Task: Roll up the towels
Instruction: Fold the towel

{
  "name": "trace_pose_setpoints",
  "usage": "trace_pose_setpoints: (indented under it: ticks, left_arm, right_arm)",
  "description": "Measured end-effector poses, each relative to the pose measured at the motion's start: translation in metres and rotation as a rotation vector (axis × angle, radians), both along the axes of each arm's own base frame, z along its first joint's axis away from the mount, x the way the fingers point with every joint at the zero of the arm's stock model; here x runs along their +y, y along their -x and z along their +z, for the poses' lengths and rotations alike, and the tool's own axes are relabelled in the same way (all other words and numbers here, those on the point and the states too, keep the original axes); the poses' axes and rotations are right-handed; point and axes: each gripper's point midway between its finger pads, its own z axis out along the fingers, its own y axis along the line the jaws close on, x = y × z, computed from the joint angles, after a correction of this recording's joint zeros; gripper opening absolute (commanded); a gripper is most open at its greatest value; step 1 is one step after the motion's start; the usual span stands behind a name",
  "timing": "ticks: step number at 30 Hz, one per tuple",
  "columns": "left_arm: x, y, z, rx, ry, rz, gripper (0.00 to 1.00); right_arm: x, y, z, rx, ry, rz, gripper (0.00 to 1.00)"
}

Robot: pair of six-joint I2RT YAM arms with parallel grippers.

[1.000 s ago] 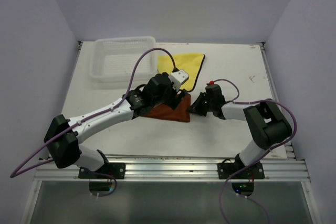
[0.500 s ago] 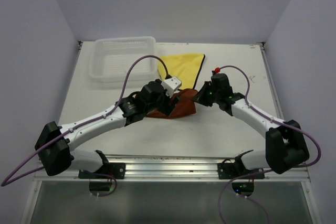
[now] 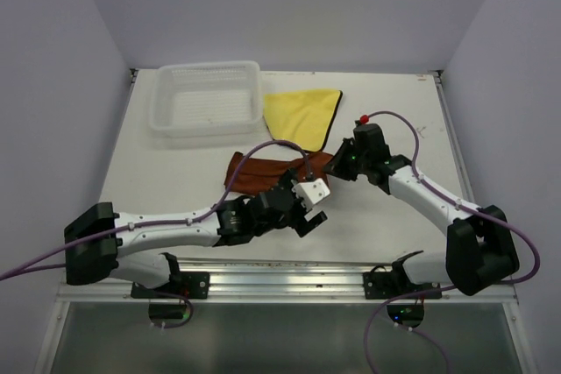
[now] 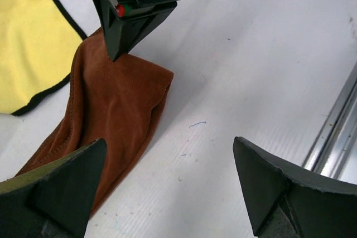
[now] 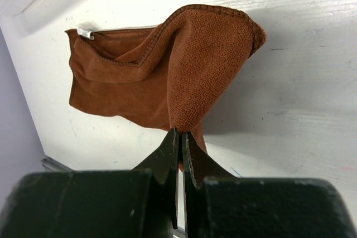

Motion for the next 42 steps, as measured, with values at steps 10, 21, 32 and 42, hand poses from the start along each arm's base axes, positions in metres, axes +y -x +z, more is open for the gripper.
trace_pose_setpoints:
  ticks: [10,21,32,42]
  left_arm:
    - [-0.016,-0.014,-0.039,-0.172,-0.09,0.075,1.0]
    - [-0.039,-0.02,-0.057,-0.3,-0.115,0.107,1.0]
    - [-0.045,-0.041,-0.07,-0.41,-0.15,0.201,0.68]
    - [-0.032,-0.058,-0.054,-0.487,-0.17,0.294,0.0]
  right_arm:
    - [0.002,0.006,-0.001,0.041,-0.022,-0.012,0.0]
    - [0.004,0.015,0.005,0.067,-0.053,-0.01,0.0]
    - [0.005,0.018,0.009,0.076,-0.065,-0.005,0.0]
    - [0.004,0.02,0.012,0.076,-0.065,-0.006,0.0]
